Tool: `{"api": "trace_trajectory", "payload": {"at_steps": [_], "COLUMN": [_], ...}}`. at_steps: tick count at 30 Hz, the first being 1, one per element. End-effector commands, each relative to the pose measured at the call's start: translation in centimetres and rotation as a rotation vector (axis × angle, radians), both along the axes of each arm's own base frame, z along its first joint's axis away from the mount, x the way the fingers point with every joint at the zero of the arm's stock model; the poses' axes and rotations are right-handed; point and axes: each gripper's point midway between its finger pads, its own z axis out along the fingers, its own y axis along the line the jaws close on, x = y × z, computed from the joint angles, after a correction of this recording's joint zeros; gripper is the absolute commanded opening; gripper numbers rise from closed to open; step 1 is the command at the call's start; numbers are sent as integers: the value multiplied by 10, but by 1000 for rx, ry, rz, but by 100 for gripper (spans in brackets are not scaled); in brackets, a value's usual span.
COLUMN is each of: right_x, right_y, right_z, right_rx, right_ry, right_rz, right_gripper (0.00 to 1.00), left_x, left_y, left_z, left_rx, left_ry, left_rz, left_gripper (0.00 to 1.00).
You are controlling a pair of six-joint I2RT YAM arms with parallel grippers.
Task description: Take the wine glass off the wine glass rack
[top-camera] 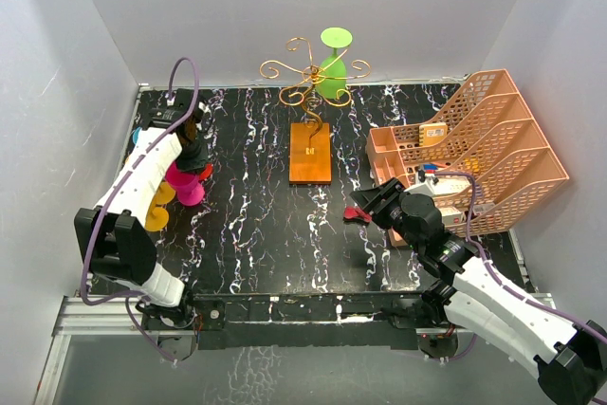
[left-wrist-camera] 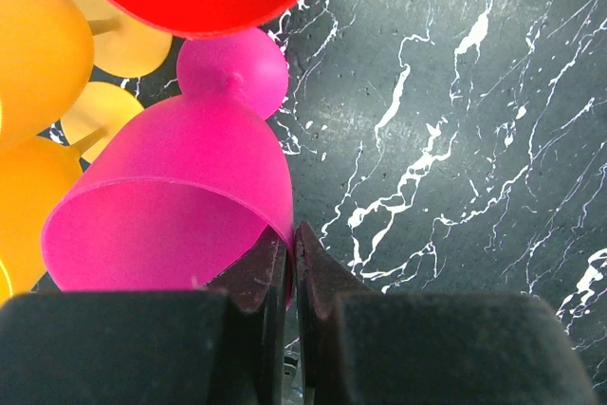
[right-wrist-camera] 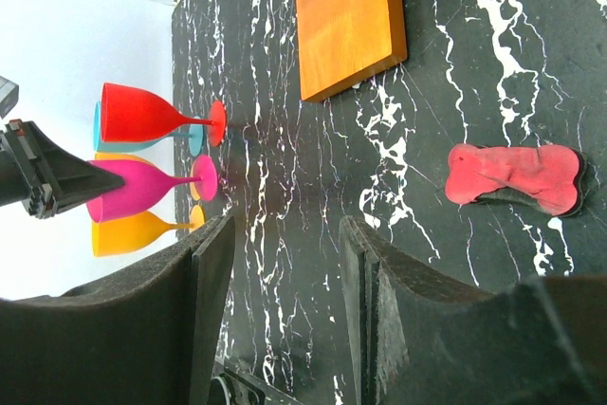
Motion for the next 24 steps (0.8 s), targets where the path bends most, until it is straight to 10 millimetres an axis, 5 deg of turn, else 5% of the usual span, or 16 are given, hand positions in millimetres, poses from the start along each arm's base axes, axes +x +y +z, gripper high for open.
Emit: {"api": "trace_trajectory", "payload": {"at_steps": [1,9,15,18,24], "right_x": [7,8,9,9,11], "right_y": [0,-2,-4,-4,-6], "right_z": [32,31,31,32,32], "right_rx": [25,13,3,5,-17], "right_ry": [-78,-85,-91,-93,-100], "right_rz": [-20,-26,-31,-32,-41], "right_gripper": [52,52,52,52,52], "left_x": [8,13,17,20,22], "left_y": [3,6,10,13,-8], "left_z": [12,4,3,17,75], "left_rx": [-18,-49,-62,-55,-188], "left_ry": [-22,-9,-8,-42,-222], "left_rz": [-11,2,17,27,-23], "left_gripper": [1,8,30,36,53]}}
